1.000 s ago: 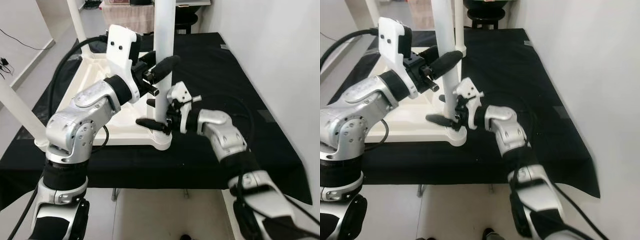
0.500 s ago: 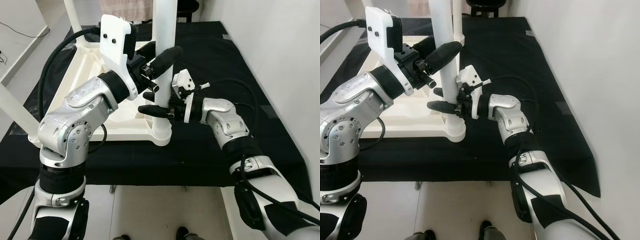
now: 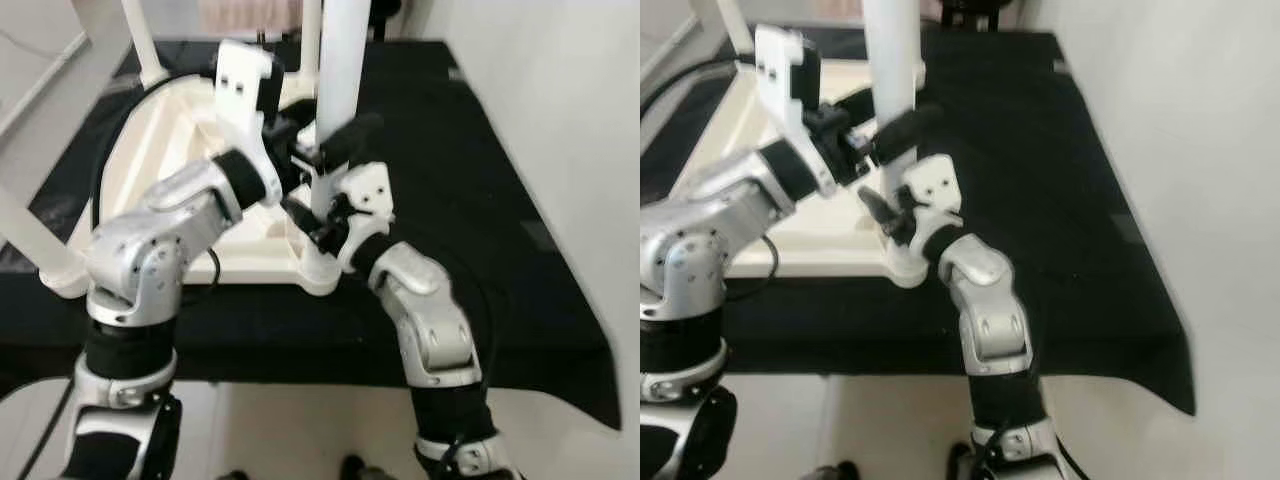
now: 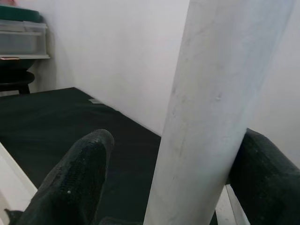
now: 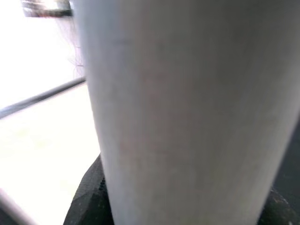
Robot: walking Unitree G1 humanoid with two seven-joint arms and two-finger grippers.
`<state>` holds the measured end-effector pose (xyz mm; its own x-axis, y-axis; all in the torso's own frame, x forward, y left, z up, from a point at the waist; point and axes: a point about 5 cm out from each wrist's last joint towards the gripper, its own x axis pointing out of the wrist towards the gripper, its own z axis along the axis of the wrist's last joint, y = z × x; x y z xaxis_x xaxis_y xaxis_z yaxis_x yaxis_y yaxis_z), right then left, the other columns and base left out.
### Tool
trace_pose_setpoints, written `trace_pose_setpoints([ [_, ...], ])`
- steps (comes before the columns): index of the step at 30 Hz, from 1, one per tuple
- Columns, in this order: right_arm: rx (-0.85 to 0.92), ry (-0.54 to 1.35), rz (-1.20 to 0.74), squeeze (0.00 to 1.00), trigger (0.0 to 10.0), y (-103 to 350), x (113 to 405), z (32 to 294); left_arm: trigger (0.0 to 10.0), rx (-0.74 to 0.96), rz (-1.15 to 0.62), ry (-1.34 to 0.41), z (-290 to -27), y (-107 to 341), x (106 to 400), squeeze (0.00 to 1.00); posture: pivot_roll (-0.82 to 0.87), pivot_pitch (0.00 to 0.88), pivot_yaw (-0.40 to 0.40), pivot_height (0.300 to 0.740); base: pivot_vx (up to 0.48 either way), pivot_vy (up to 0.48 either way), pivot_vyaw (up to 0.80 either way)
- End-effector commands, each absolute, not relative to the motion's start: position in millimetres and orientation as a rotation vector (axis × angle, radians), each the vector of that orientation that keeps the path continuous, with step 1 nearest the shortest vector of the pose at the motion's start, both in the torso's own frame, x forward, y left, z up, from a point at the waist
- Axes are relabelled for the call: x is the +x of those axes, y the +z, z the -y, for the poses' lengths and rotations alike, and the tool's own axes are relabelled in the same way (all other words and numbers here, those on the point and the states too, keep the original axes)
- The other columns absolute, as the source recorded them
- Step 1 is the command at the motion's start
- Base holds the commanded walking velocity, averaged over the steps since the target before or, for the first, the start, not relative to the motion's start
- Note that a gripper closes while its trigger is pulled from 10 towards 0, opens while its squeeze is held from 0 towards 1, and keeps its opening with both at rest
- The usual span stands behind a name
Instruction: Building children table
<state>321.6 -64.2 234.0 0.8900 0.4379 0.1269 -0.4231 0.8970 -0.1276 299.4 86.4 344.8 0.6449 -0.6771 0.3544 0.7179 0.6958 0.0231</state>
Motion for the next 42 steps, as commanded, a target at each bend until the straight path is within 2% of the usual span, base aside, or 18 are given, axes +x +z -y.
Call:
trace_pose_setpoints([
  [1, -0.023, 0.435, -0.16, 0.0, 0.0, 165, 319, 52, 10.0, -0.119, 0.338, -0.735, -96, 339, 307, 0.0, -0.01, 0.245, -0.016, 0.74, 0.0, 0.0, 0.0],
  [2, -0.017, 0.483, -0.14, 0.0, 0.0, 169, 321, 46, 10.0, -0.117, 0.335, -0.742, -95, 338, 307, 0.0, -0.01, 0.24, -0.016, 0.74, 0.0, 0.0, 0.0],
  [5, -0.029, 0.48, -0.115, 0.0, 0.0, 175, 329, 50, 10.0, -0.112, 0.334, -0.747, -94, 338, 307, 0.0, -0.02, 0.234, -0.02, 0.74, 0.0, 0.0, 0.0],
  [12, -0.035, 0.498, -0.117, 0.0, 0.0, 182, 323, 51, 10.0, -0.108, 0.34, -0.744, -96, 339, 305, 0.0, -0.01, 0.223, -0.023, 0.74, 0.0, 0.0, 0.0],
  [13, -0.032, 0.517, -0.114, 0.0, 10.0, 184, 319, 48, 0.9, -0.104, 0.344, -0.745, -96, 340, 305, 0.0, -0.01, 0.219, -0.022, 0.74, 0.0, 0.0, 0.0],
  [14, -0.032, 0.514, -0.114, 0.0, 10.0, 186, 314, 44, 0.0, -0.103, 0.347, -0.749, -96, 340, 305, 0.0, -0.01, 0.219, -0.02, 0.74, 0.0, 0.0, 0.0],
  [20, -0.029, 0.527, -0.096, 0.0, 10.0, 191, 308, 39, 0.0, -0.094, 0.352, -0.77, -95, 341, 305, 0.0, -0.02, 0.214, -0.016, 0.74, 0.0, 0.0, 0.0],
  [27, -0.029, 0.65, -0.008, 0.0, 10.0, 199, 309, 38, 0.0, -0.068, 0.353, -0.776, -94, 342, 306, 0.0, -0.01, 0.2, -0.014, 0.74, 0.0, 0.0, 0.0],
  [28, -0.063, 0.698, 0.027, 0.43, 10.0, 202, 313, 43, 0.0, -0.065, 0.353, -0.777, -93, 342, 306, 0.0, 0.0, 0.194, -0.014, 0.74, 0.0, 0.0, 0.0],
  [29, -0.086, 0.823, 0.04, 1.0, 10.0, 204, 316, 47, 0.0, -0.062, 0.353, -0.78, -93, 342, 305, 0.0, 0.0, 0.191, -0.014, 0.74, 0.0, 0.0, 0.0],
  [30, -0.142, 0.905, 0.072, 1.0, 10.0, 209, 321, 56, 0.0, -0.059, 0.353, -0.785, -92, 342, 304, 0.0, 0.0, 0.183, -0.016, 0.74, 0.0, 0.0, 0.0],
  [33, -0.142, 0.905, 0.072, 1.0, 10.0, 209, 321, 56, 0.0, -0.059, 0.353, -0.785, -92, 342, 304, 0.0, 0.0, 0.183, -0.016, 0.74, 0.0, 0.0, 0.0],
  [35, -0.236, 1.048, 0.103, 1.0, 10.0, 220, 337, 75, 0.0, -0.055, 0.354, -0.795, -90, 341, 303, 0.0, 0.01, 0.176, -0.017, 0.74, 0.0, 0.0, 0.0],
  [36, -0.236, 1.048, 0.103, 1.0, 10.0, 220, 337, 75, 0.0, -0.055, 0.354, -0.795, -90, 341, 303, 0.0, 0.01, 0.176, -0.017, 0.74, 0.0, 0.0, 0.0],
  [37, -0.287, 1.1, 0.112, 0.59, 10.0, 229, 348, 82, 0.0, -0.053, 0.353, -0.801, -89, 341, 302, 0.0, 0.02, 0.174, -0.018, 0.74, 0.0, 0.0, 0.0],
  [39, -0.287, 1.1, 0.112, 0.59, 10.0, 229, 348, 82, 0.0, -0.053, 0.353, -0.801, -89, 341, 302, 0.0, 0.02, 0.174, -0.018, 0.74, 0.0, 0.0, 0.0],
  [40, -0.304, 1.19, 0.108, 0.0, 10.0, 238, 359, 84, 0.0, -0.054, 0.35, -0.809, -88, 340, 300, 0.0, 0.03, 0.173, -0.019, 0.74, 0.0, 0.0, 0.0],
  [42, -0.278, 1.227, 0.104, 0.0, 10.0, 240, 362, 80, 0.0, -0.054, 0.348, -0.813, -87, 340, 299, 0.0, 0.04, 0.173, -0.017, 0.74, 0.0, 0.0, 0.0],
])
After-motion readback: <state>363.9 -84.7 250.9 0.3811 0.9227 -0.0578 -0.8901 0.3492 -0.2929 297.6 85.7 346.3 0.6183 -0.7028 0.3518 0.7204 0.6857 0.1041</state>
